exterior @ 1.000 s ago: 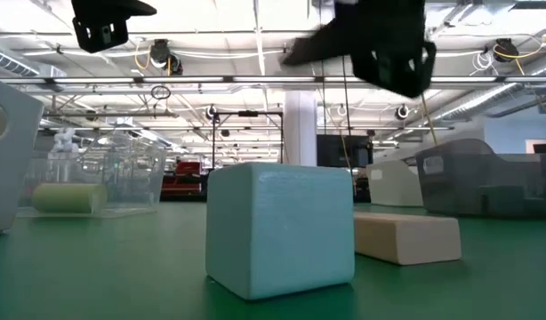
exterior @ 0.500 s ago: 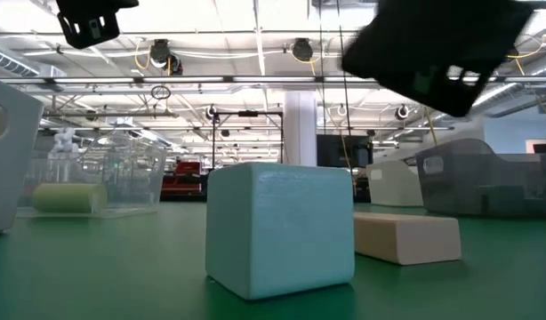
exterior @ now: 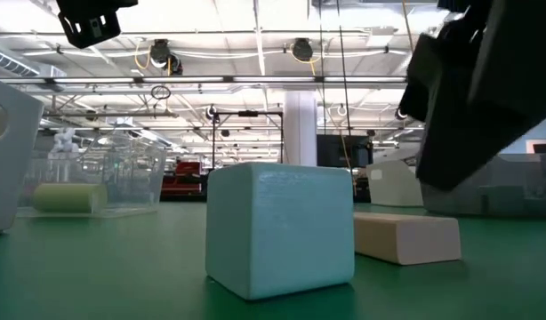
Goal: Sort & place blocks by color
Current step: Put the brown block into the gray bin
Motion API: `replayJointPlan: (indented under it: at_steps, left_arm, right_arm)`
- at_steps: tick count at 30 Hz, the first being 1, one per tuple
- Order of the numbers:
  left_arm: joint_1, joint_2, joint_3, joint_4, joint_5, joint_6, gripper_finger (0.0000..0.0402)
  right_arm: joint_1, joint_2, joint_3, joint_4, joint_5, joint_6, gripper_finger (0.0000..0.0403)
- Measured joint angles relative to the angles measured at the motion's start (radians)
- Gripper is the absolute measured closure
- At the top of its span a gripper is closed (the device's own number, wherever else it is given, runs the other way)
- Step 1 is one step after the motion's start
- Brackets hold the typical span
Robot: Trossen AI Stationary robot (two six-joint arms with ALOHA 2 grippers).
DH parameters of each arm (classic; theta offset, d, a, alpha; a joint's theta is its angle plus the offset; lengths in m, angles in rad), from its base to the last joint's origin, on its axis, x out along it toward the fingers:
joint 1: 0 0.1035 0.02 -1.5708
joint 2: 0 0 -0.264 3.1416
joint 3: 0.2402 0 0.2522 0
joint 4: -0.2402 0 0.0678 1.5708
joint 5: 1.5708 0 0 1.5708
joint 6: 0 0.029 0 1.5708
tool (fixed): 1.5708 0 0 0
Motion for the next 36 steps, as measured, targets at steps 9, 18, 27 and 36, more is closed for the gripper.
replayJointPlan:
  at_steps: [9,18,27,36]
  left_arm:
    - [0.000,0.000,0.000,-0.001,-0.001,0.000,0.0169]
    - [0.000,0.000,0.000,0.000,-0.002,0.008,0.0169]
    - [0.000,0.000,0.000,0.000,-0.009,-0.004,0.0169]
    - [0.000,0.000,0.000,0.000,-0.009,-0.002,0.0169]
  right_arm:
    - [-0.007,0.054,0.000,0.022,0.003,-0.023,0.0243]
    - [-0.085,0.051,0.000,-0.045,0.294,-0.112,0.0243]
    - [-0.218,0.039,0.000,-0.114,0.319,0.055,0.0243]
    - [-0.247,-0.019,0.000,-0.171,0.247,0.546,0.0243]
